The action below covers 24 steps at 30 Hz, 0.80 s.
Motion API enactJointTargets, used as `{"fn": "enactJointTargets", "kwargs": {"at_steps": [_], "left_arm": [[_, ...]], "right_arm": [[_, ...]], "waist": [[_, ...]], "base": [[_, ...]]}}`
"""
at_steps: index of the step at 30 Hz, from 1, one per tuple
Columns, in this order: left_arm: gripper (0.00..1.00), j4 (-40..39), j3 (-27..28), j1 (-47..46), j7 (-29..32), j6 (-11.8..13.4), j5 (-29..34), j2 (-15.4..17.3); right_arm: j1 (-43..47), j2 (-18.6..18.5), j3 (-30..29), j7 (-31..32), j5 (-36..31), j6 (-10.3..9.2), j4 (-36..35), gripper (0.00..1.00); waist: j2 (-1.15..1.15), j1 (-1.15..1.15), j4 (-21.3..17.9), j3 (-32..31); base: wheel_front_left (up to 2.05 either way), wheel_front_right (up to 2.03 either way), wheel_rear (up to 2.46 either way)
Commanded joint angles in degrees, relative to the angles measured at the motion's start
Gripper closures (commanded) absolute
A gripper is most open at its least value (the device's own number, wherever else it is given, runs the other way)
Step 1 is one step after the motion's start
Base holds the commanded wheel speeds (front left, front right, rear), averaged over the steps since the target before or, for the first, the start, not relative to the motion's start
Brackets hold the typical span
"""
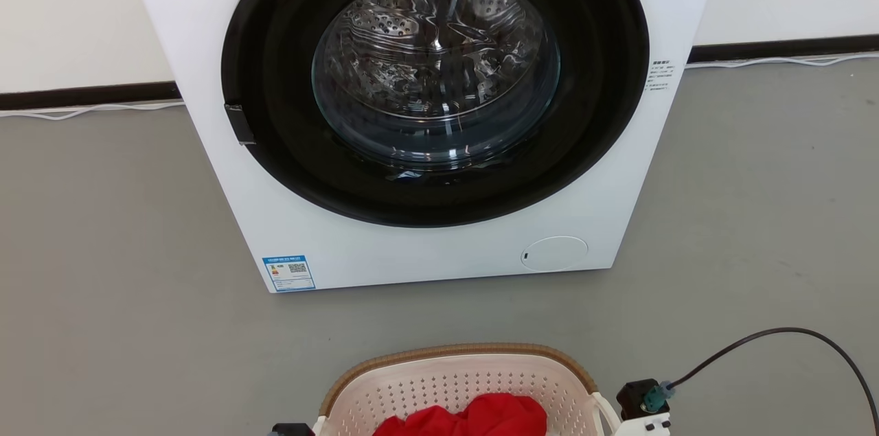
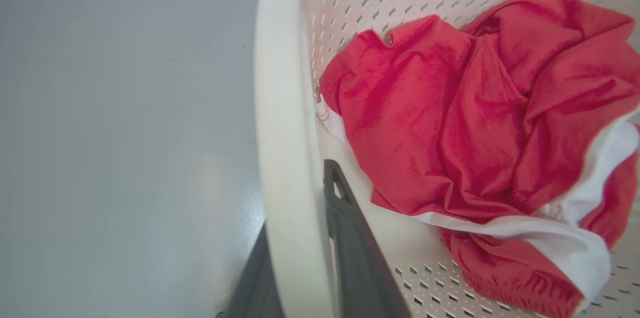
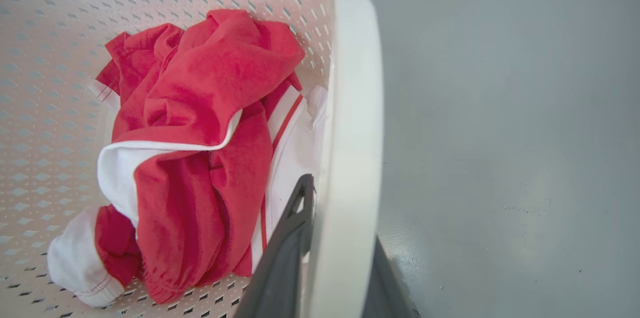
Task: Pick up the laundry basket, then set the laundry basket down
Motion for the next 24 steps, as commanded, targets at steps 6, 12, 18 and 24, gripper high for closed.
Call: {"fn": "enactJointTargets", "kwargs": {"at_steps": [6,12,18,24], "left_arm": [[1.0,-1.2,-0.2,-1.2,-1.1,-0.2,-1.2,0.2],[1.0,-1.1,-1.1,-1.3,-1.0,-0.1,-1.9,0.2],[1.0,-1.0,-2.1,-1.5,-1.1,0.1,-2.7,0.2],[1.0,-0.5,-3.0,-1.8,-1.3,0.0,-3.3,0.2]], "right_arm": [[-1.0,1.4,2.0,-0.9,1.0,1.0,-0.9,1.0],[-1.2,1.4,2.6,-1.2,1.6,1.0,-0.8,1.0],[-1.3,1.4,3.3,-1.4,2.4,1.0,-0.7,1.0],[-1.5,1.4,4.0,-1.5,3.3,1.0,-1.0,1.0]], "waist": [[0.0,0.0,0.2,-0.3],[0.0,0.0,0.4,-0.3],[0.0,0.0,0.5,-0.3],[0.0,0.0,0.4,-0.1]], "base": [[0.0,0.0,0.0],[0.0,0.0,0.0],[0.0,0.0,0.0],[0.0,0.0,0.0]]}}
